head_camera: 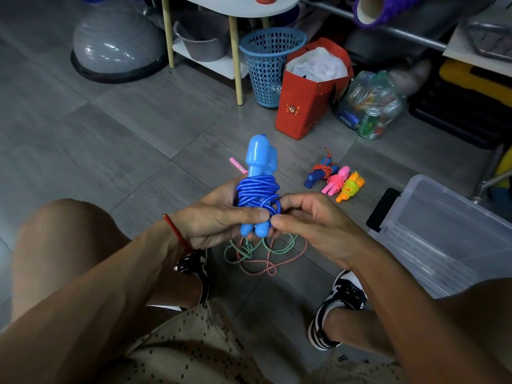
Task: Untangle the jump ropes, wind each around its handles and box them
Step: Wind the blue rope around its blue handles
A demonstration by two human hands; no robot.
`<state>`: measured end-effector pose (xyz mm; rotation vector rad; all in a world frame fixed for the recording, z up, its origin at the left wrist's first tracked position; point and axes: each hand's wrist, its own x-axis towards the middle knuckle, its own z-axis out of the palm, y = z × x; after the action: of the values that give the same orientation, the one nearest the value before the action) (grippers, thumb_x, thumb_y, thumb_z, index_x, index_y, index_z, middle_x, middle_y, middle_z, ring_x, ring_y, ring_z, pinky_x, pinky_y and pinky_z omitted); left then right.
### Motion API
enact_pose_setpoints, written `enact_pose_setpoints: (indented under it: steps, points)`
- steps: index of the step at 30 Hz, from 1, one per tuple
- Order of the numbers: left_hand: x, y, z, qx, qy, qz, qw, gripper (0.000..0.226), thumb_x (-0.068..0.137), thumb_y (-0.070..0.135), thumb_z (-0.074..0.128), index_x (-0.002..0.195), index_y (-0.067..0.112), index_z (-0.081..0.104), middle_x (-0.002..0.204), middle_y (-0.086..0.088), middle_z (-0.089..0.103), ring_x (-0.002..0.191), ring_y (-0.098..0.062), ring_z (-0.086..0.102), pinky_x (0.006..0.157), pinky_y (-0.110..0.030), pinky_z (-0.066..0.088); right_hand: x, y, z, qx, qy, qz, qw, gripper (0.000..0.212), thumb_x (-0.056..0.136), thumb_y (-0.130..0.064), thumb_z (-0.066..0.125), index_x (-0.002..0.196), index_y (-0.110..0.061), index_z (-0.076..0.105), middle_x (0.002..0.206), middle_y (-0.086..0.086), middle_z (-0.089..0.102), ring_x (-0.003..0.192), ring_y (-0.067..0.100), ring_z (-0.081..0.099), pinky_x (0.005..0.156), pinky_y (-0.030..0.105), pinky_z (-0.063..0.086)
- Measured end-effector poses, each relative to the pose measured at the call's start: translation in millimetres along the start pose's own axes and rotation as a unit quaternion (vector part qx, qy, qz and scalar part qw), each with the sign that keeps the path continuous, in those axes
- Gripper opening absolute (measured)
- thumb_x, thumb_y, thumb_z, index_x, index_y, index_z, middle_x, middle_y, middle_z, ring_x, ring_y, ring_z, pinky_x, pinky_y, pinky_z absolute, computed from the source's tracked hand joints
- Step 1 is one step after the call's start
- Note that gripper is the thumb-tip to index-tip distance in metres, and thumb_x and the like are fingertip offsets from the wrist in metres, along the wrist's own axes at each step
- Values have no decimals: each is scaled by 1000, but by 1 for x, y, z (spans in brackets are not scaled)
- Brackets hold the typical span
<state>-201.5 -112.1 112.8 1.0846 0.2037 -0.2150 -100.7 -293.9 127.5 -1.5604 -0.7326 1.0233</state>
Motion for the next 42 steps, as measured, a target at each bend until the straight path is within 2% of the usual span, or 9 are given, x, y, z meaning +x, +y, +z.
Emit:
enact_pose_setpoints:
  steps: [4, 9, 15, 21, 26, 31, 33, 36, 42]
  points:
    - [0, 0, 3, -8, -8, 15, 1000, 65, 84, -9, 60, 143, 1, 35, 101, -21, 61, 79, -30, 65, 56, -28, 51, 2, -1, 6, -37, 53, -7, 998, 7, 89, 2, 65, 89, -3, 69, 85, 17, 75, 78, 26, 70, 86, 50, 57]
    - [1, 3, 4, -10, -27, 22, 999, 65, 86, -8, 60, 144, 1, 31, 105, -21, 61, 82, -29, 67, 58, -33, 48, 7, 0, 6, -130, 110, -31, 985, 6, 79, -7, 67, 80, -10, 63, 75, 9, 73, 72, 27, 72, 71, 53, 60]
    - [7, -4, 9, 19, 11, 17, 1000, 64, 87, -3, 64, 143, 11, 35, 105, -24, 60, 81, -37, 68, 56, -34, 44, 7, 2, 4, -165, 147, -36, 974, 14, 80, -6, 75, 83, -10, 62, 74, 4, 70, 62, 16, 72, 61, 44, 63]
    - [14, -10, 13, 39, 45, 31, 998, 50, 92, 8, 66, 134, -1, 41, 95, -22, 55, 73, -26, 50, 56, -33, 41, 8, 6, 16, -262, 226, -64, 936, 21, 88, -19, 70, 82, -15, 50, 61, 3, 66, 50, 13, 66, 50, 38, 54]
    - [17, -12, 17, 33, 82, 69, 994, 41, 94, 4, 64, 129, -7, 45, 91, -19, 59, 67, -26, 53, 49, -29, 41, 7, 7, 22, -336, 268, -102, 897, 16, 88, -15, 65, 87, -16, 49, 58, -4, 53, 51, 13, 52, 51, 35, 44]
    - [16, -9, 13, 59, 105, 102, 988, 50, 87, 4, 66, 130, -7, 44, 89, -15, 63, 61, -23, 59, 46, -26, 42, 5, 0, 17, -117, 231, -33, 965, 17, 83, -10, 77, 90, -18, 64, 75, 4, 71, 67, 18, 71, 64, 42, 62]
    - [15, -5, 9, 71, 93, 104, 988, 48, 87, 4, 66, 128, -9, 44, 86, -17, 62, 60, -22, 59, 46, -25, 42, 2, -4, 15, -21, 209, -16, 978, 15, 84, -5, 76, 95, -13, 70, 83, 8, 75, 79, 21, 74, 74, 36, 62]
    - [12, 0, 6, 79, 57, 98, 990, 48, 88, 4, 65, 126, -14, 42, 88, -25, 54, 61, -26, 53, 47, -24, 43, 0, -7, 13, 105, 196, -12, 975, 15, 95, -4, 61, 94, -6, 76, 79, 19, 74, 73, 21, 69, 67, 25, 53]
    - [8, 4, 0, 89, 25, 80, 992, 52, 87, 2, 66, 132, -9, 43, 88, -19, 60, 62, -24, 57, 47, -25, 42, 3, -2, 6, 247, 124, 71, 958, 28, 92, -2, 63, 119, 6, 66, 72, 4, 71, 63, 8, 65, 61, 16, 49]
